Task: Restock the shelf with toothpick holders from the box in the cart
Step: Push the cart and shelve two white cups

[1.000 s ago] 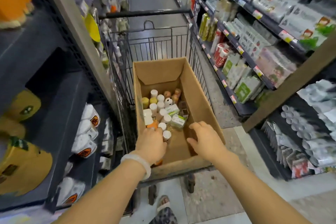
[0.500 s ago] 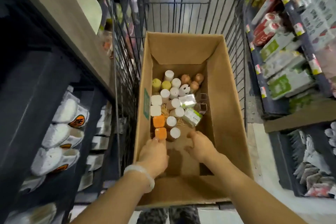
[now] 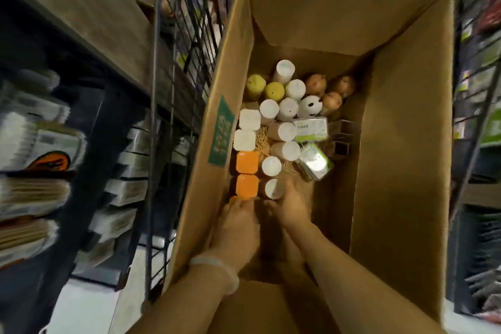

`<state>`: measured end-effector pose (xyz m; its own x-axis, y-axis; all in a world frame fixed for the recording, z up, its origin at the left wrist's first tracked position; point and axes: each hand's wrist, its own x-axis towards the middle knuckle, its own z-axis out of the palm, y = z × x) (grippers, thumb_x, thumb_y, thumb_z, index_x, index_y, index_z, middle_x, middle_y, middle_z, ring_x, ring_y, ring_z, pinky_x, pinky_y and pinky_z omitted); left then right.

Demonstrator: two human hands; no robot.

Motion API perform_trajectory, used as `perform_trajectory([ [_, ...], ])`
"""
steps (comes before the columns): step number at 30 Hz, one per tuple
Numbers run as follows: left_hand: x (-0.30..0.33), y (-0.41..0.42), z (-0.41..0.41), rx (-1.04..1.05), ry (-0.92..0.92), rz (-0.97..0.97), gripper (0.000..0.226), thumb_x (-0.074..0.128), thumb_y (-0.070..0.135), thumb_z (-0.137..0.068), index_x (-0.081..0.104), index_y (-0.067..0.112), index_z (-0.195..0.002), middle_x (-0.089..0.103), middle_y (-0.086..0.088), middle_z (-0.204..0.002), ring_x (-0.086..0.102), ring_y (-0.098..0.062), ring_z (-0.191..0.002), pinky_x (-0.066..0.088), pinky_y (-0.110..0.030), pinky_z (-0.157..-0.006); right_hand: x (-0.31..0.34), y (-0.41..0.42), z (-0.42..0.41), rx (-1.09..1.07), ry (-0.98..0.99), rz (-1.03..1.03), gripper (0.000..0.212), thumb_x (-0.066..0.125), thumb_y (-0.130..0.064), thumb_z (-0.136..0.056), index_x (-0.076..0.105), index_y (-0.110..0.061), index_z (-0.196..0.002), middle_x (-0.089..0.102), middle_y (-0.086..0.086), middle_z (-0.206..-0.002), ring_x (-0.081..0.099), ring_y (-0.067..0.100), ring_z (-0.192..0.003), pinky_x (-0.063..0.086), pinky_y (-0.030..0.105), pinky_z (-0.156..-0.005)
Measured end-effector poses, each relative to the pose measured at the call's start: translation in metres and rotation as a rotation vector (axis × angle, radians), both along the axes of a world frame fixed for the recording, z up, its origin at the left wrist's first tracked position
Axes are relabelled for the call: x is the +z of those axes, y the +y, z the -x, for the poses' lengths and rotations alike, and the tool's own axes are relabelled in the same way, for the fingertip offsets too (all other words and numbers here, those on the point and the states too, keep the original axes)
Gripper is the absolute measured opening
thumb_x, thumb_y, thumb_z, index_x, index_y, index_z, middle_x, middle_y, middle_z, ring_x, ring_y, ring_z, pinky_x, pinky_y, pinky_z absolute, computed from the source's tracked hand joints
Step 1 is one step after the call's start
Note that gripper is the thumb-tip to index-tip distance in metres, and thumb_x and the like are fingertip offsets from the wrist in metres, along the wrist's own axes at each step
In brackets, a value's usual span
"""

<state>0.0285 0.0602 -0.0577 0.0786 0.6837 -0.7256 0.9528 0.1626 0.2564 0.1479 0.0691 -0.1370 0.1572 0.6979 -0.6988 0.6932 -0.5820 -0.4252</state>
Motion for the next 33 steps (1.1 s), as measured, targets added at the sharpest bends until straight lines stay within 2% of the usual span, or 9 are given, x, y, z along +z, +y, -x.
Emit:
perform_trajectory([
  [2, -0.002, 0.0, -0.002, 0.05, -0.01, 0.0, 0.044, 0.042, 0.026, -0.098, 0.033, 0.023, -0.141, 0.033, 0.0, -0.145, 0.031, -0.018, -0.132, 0.026, -0.03, -0.109, -0.007, 0.004, -0.003, 0.033, 0.014, 0.001, 0.056, 0.07, -0.023, -0.082, 0.04, -0.017, -0.129, 0.043, 0.005, -0.128, 0.046, 0.021, -0.116, 0.036, 0.026, -0.086],
  [8, -0.006, 0.003, -0.005, 0.144, -0.059, 0.048, 0.041, 0.045, 0.027, -0.096, 0.038, 0.021, -0.137, 0.039, -0.002, -0.139, 0.036, -0.021, -0.128, 0.031, -0.03, -0.104, -0.01, 0.01, -0.009, 0.121, 0.069, -0.079, 0.049, 0.071, -0.018, -0.078, 0.052, -0.014, -0.123, 0.055, 0.009, -0.122, 0.05, 0.026, -0.114, 0.041, 0.032, -0.091],
  [11, -0.006, 0.004, -0.003, 0.219, -0.061, 0.084, 0.048, 0.054, 0.024, -0.093, 0.038, 0.02, -0.138, 0.04, -0.004, -0.138, 0.038, -0.023, -0.128, 0.034, -0.034, -0.106, 0.004, 0.017, -0.019, 0.023, 0.14, -0.088, 0.031, 0.074, -0.014, -0.073, 0.059, -0.009, -0.099, 0.063, 0.0, -0.092, 0.061, 0.018, -0.085, 0.05, 0.02, -0.068],
  [13, -0.002, 0.007, -0.003, 0.268, -0.114, 0.071, 0.058, 0.062, 0.023, -0.088, 0.036, 0.02, -0.14, 0.041, -0.004, -0.139, 0.037, -0.024, -0.129, 0.034, -0.035, -0.107, 0.028, 0.023, -0.026, -0.008, 0.243, -0.045, 0.032, 0.078, -0.011, -0.07, 0.06, -0.008, -0.097, 0.06, -0.003, -0.087, 0.057, 0.012, -0.077, 0.045, 0.01, -0.06],
  [17, 0.004, 0.011, -0.01, 0.339, -0.331, -0.019, 0.077, 0.076, 0.025, -0.073, 0.037, 0.025, -0.14, 0.05, 0.0, -0.134, 0.043, -0.021, -0.128, 0.039, -0.043, -0.105, 0.073, 0.03, -0.031, 0.129, 0.432, 0.003, 0.032, 0.081, -0.017, -0.07, 0.065, -0.011, -0.098, 0.065, 0.003, -0.098, 0.061, 0.016, -0.092, 0.051, 0.035, -0.083],
  [22, 0.004, 0.006, -0.01, 0.572, -0.374, -0.122, 0.056, 0.077, 0.021, -0.073, 0.053, 0.02, -0.124, 0.063, -0.001, -0.114, 0.058, -0.019, -0.109, 0.048, -0.038, -0.094, 0.076, 0.028, -0.031, -0.165, 0.709, 0.159, 0.035, 0.074, -0.026, -0.079, 0.063, -0.017, -0.111, 0.065, 0.005, -0.109, 0.063, 0.012, -0.092, 0.051, 0.021, -0.07],
  [26, 0.002, 0.006, -0.004, 0.762, -0.363, -0.064, 0.068, 0.079, 0.024, -0.073, 0.046, 0.017, -0.132, 0.057, -0.001, -0.124, 0.053, -0.018, -0.118, 0.043, -0.036, -0.101, 0.029, 0.028, -0.021, -0.487, 0.461, 0.146, 0.026, 0.069, -0.016, -0.084, 0.06, -0.01, -0.108, 0.064, 0.009, -0.114, 0.058, 0.018, -0.096, 0.051, 0.032, -0.085],
  [28, 0.001, 0.006, -0.002, 0.808, -0.368, -0.06, 0.071, 0.078, 0.026, -0.073, 0.044, 0.019, -0.135, 0.055, -0.001, -0.127, 0.05, -0.019, -0.121, 0.041, -0.04, -0.104, 0.004, 0.029, -0.01, -0.504, 0.334, 0.115, 0.041, 0.074, -0.014, -0.079, 0.056, -0.011, -0.115, 0.061, 0.005, -0.113, 0.056, 0.018, -0.104, 0.046, 0.036, -0.096],
  [33, -0.001, 0.009, 0.001, 0.849, -0.395, -0.036, 0.063, 0.079, 0.026, -0.073, 0.048, 0.019, -0.128, 0.057, 0.003, -0.117, 0.053, -0.017, -0.113, 0.046, -0.035, -0.096, -0.036, 0.032, 0.016, -0.594, 0.376, -0.027, 0.068, 0.081, -0.016, -0.069, 0.049, -0.018, -0.13, 0.06, 0.003, -0.126, 0.053, 0.021, -0.118, 0.044, 0.045, -0.101],
])
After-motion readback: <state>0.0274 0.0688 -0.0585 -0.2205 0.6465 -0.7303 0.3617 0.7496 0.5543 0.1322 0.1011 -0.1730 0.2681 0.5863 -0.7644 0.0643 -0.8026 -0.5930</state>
